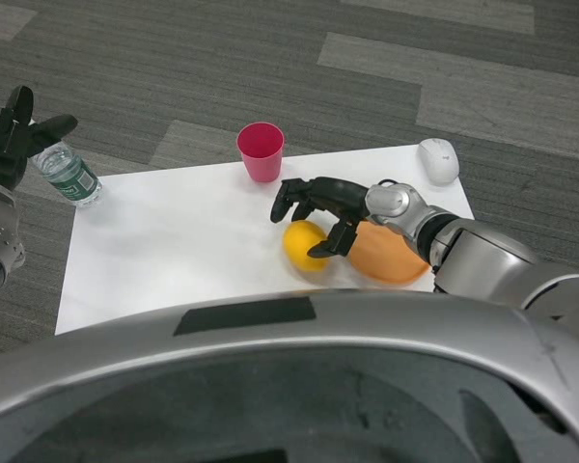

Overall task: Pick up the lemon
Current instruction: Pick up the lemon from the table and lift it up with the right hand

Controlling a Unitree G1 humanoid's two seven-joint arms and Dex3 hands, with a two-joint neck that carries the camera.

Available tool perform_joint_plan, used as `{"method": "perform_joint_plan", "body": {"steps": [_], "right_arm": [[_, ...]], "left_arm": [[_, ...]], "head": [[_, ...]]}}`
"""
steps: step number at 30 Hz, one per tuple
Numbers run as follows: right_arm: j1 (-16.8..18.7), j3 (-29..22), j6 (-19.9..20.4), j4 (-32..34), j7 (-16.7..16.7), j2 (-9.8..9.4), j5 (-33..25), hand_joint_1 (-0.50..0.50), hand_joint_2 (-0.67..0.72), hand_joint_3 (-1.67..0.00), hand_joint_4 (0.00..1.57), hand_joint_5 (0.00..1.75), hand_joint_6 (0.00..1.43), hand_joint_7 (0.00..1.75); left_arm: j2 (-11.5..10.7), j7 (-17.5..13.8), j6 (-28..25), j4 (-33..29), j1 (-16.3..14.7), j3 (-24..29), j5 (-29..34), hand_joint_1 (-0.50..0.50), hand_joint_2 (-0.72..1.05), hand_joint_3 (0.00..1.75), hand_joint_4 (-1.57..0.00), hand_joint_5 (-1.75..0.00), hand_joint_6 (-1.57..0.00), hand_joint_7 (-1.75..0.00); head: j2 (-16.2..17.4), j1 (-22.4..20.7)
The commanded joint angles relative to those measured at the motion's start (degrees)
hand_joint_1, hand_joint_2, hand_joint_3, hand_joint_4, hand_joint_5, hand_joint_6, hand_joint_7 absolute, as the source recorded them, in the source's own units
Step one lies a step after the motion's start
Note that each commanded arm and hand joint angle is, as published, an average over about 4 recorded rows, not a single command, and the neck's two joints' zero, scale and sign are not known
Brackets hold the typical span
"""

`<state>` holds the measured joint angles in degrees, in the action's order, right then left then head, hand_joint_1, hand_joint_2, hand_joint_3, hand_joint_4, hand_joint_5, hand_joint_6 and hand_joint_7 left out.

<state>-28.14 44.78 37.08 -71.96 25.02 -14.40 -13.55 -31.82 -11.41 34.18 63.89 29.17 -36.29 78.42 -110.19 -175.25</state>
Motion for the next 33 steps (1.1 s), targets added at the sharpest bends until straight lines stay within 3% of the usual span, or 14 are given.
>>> {"method": "perform_joint_plan", "body": {"steps": [1, 6, 8, 11, 18, 22, 27, 30, 33], "right_arm": [[0.0, -0.9, -0.4, 0.1, 0.0, -0.72, 0.2, 0.15, -0.54, -1.47, 0.0, 1.65, 0.03, 1.12], [0.2, -1.5, -0.4, 0.1, 0.0, -0.89, 0.1, 0.19, -0.48, -0.87, 0.0, 1.65, 0.0, 1.05], [0.2, -1.8, -0.5, 0.1, 0.0, -0.94, 0.1, 0.23, -0.27, -0.58, 0.0, 1.65, 0.0, 1.05], [0.2, -1.9, -0.5, 0.1, 0.0, -0.98, 0.0, 0.27, -0.07, -0.36, 0.0, 1.65, 0.0, 1.01], [0.3, -1.9, -0.5, 0.2, 0.0, -0.96, -0.1, 0.29, 0.09, -0.24, 0.0, 1.65, 0.0, 0.98], [0.3, -1.9, -0.5, 0.1, 0.0, -0.96, -0.1, 0.29, 0.11, -0.24, 0.0, 1.65, 0.0, 0.98], [0.3, -1.8, -0.5, 0.0, 0.0, -0.92, 0.0, 0.3, 0.31, -0.16, 0.0, 1.65, 0.0, 0.98], [0.3, -1.3, -0.6, 0.1, 0.0, -0.87, 1.7, 0.29, 0.17, -0.16, 0.0, 1.65, 0.0, 0.89], [0.3, -1.1, -0.7, 0.1, 0.0, -0.81, 3.7, 0.25, -0.03, -0.26, 0.0, 1.6, 0.0, 0.65]], "left_arm": [[-0.4, 0.1, -0.2, -0.3, -0.2, 0.5, 0.3, 0.5, 0.96, 0.09, 0.0, 0.0, 0.0, 0.0], [-0.4, 0.1, -0.2, -0.3, -0.2, 0.6, 0.3, 0.5, 0.96, 0.09, 0.0, 0.0, 0.0, 0.0], [-0.4, 0.1, -0.2, -0.3, -0.2, 0.6, 0.3, 0.5, 0.96, 0.09, 0.0, 0.0, 0.0, 0.0], [-0.4, 0.1, -0.2, -0.3, -0.2, 0.7, 0.3, 0.5, 0.96, 0.09, 0.0, 0.0, 0.0, 0.0], [-0.4, 0.1, -0.2, -0.3, -0.2, 0.9, 0.3, 0.5, 0.96, 0.09, 0.0, 0.0, 0.0, 0.0], [-0.4, 0.1, -0.2, -0.3, -0.2, 0.9, 0.3, 0.5, 0.96, 0.09, 0.0, 0.0, 0.0, 0.0], [-0.4, 0.1, -0.2, -0.3, -0.2, 0.9, 0.3, 0.5, 0.96, 0.07, 0.0, 0.0, 0.0, 0.0], [-0.4, 0.1, -0.2, -0.3, -0.2, 1.0, 0.3, 0.5, 0.96, 0.09, 0.0, 0.0, 0.0, 0.0], [-0.4, 0.1, -0.2, -0.3, -0.2, 1.0, 0.3, 0.5, 0.96, 0.07, 0.0, 0.0, 0.0, 0.0]], "head": [[-0.1, 0.0], [0.0, 0.0], [-0.1, 0.1], [-0.1, 0.1], [-0.2, 0.1], [-0.2, 0.2], [-0.1, 0.2], [-0.1, 0.3], [-0.1, 0.5]]}}
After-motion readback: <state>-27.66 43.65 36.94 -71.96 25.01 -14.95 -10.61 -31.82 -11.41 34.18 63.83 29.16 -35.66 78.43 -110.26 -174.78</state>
